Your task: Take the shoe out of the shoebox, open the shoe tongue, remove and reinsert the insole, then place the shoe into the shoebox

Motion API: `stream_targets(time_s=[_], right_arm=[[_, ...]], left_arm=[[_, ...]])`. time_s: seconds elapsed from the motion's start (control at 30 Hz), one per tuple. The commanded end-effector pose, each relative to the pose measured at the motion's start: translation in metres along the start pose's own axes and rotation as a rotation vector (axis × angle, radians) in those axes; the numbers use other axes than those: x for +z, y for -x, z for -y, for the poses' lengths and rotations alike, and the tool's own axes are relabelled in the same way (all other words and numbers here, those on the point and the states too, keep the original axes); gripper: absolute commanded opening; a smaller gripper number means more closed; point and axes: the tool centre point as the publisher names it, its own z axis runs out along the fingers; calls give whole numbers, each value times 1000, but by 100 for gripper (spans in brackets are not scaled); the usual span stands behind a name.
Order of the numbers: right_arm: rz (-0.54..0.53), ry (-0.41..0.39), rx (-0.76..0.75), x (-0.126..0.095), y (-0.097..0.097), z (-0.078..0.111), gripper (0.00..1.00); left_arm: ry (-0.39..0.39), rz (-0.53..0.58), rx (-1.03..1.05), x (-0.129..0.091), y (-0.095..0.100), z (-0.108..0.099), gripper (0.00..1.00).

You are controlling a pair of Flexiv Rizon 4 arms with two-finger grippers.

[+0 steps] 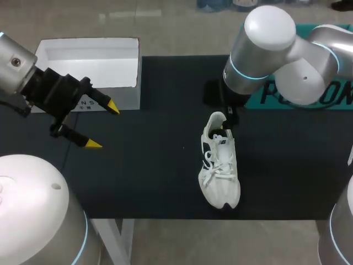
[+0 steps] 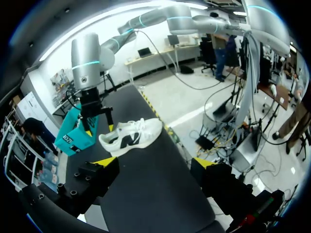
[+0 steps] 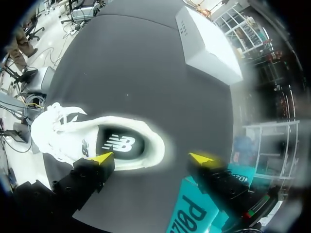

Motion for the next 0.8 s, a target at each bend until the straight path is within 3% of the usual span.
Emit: stream_targets(time_s=[0.03,0.53,0.73,0.8], right_arm=[[-24,-10,3,13,7,-2,100],[-60,-25,19,33,4,-4,99],[-61,-30,25,38,6,-3,83],[-62,-27,32,40,7,-2,67]], left_arm=[[3,-3,-1,-1,0,0,100],[3,-3,-1,-1,0,0,100],[3,-3,-1,-1,0,0,100],[3,-3,-1,-1,0,0,100]])
